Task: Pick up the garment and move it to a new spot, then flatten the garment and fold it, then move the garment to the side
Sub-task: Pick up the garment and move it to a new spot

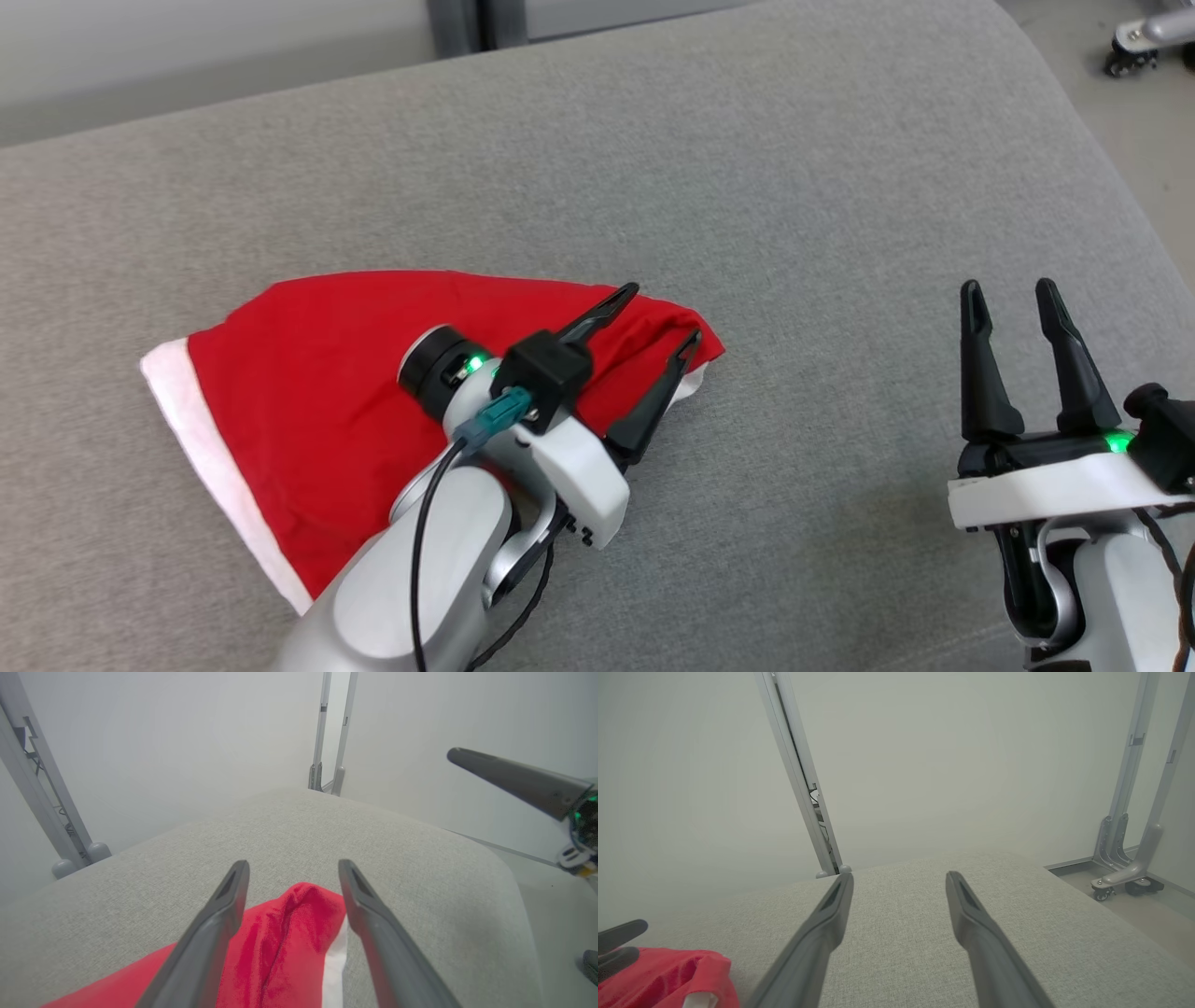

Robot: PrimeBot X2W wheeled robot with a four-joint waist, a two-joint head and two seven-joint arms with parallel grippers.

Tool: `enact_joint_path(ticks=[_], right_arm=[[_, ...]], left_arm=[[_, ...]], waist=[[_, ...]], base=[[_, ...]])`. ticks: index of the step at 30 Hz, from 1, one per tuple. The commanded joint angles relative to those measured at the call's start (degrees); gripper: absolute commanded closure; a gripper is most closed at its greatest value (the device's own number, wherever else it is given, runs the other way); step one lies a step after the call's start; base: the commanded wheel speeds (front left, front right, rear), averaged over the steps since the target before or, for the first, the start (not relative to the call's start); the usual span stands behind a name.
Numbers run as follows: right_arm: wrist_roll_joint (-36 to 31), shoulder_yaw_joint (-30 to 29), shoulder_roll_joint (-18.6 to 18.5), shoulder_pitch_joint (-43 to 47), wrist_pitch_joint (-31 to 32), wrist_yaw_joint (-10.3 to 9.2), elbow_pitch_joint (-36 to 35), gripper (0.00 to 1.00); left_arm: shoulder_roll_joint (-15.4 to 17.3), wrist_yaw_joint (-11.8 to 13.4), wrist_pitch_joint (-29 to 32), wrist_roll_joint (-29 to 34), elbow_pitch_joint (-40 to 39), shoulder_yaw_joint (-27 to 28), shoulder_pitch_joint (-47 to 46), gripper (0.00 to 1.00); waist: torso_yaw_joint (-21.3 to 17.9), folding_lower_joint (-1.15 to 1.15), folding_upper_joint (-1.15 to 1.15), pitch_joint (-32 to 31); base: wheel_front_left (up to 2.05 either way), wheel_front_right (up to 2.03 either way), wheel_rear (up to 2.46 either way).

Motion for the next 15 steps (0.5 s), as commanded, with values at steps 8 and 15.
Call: enact_joint_path(ticks=[8, 15], right_arm=[[-1.5, -1.7, -0.5, 2.6, -0.3, 0.13, -0.7, 0.0], [-2.3, -1.9, -1.3, 3.6, 0.8, 0.13, -1.4, 0.0]], left_arm=[[4.2, 6.8, -3.4, -3.2, -6.3, 6.9, 6.6, 0.0], [9.0, 12.3, -5.5, -7.6, -9.5, 16.6, 11.6, 0.0]], waist=[[5.9, 0.0, 0.0, -4.5], [9.2, 0.0, 0.0, -6.6]], base=[[0.0, 0.0, 0.0], [0.0, 0.0, 0.0]])
